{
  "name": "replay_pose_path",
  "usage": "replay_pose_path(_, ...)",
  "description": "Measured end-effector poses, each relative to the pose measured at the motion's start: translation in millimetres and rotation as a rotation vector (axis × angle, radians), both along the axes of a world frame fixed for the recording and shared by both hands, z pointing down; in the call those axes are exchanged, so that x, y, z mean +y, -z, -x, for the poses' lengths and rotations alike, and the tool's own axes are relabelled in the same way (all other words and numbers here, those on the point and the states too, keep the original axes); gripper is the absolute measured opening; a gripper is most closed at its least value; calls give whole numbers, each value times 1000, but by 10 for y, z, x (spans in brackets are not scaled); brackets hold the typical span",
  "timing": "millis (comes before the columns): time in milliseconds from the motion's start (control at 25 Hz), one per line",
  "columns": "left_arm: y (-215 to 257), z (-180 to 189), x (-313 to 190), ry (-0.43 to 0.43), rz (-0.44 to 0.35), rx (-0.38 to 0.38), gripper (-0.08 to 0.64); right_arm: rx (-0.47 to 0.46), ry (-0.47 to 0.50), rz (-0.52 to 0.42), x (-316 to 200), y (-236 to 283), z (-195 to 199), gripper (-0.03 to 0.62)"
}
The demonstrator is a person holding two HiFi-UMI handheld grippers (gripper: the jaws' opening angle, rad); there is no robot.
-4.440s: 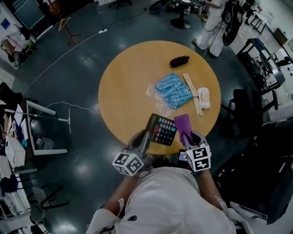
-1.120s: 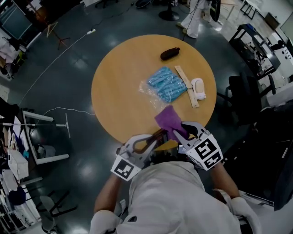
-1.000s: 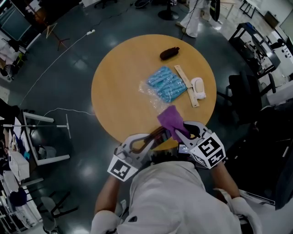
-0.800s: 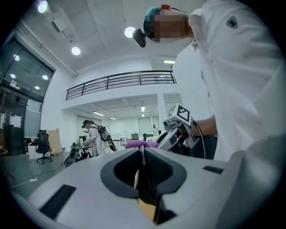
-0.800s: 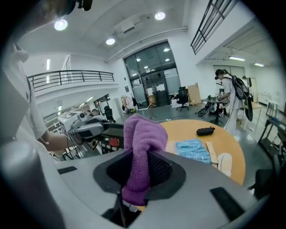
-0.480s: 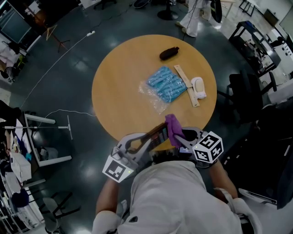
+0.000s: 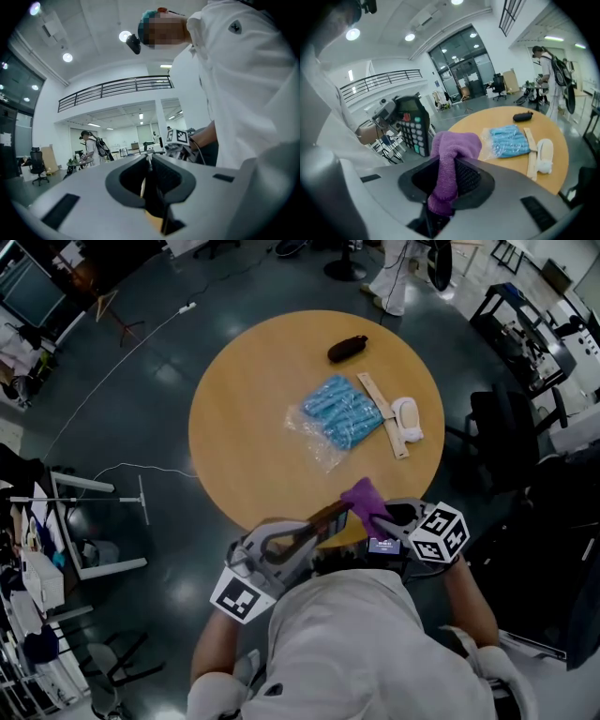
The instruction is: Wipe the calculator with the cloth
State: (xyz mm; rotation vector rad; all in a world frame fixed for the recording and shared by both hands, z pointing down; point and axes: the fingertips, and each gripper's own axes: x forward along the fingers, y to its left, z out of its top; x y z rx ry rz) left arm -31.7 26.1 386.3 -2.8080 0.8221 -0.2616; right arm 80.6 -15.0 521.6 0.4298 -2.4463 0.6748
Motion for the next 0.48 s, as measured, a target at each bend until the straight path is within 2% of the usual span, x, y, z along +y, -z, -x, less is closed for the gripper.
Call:
replay_pose_path(120,48,-100,123,-72,-26,-45,43,-77,147,-109,-132,554,-118,84)
replay_pose_path(240,94,-230,304,-169,-34,-79,43,-209,419,-198,-9,1251,-80,84)
replay_pose_path(360,226,-375,476,-265,-64,-91,43,-334,624,-179,185,1816,58,84)
replay_pose_path(480,367,-516,583,-316,-103,-91,43,-354,781,-122,412,2040,210,84)
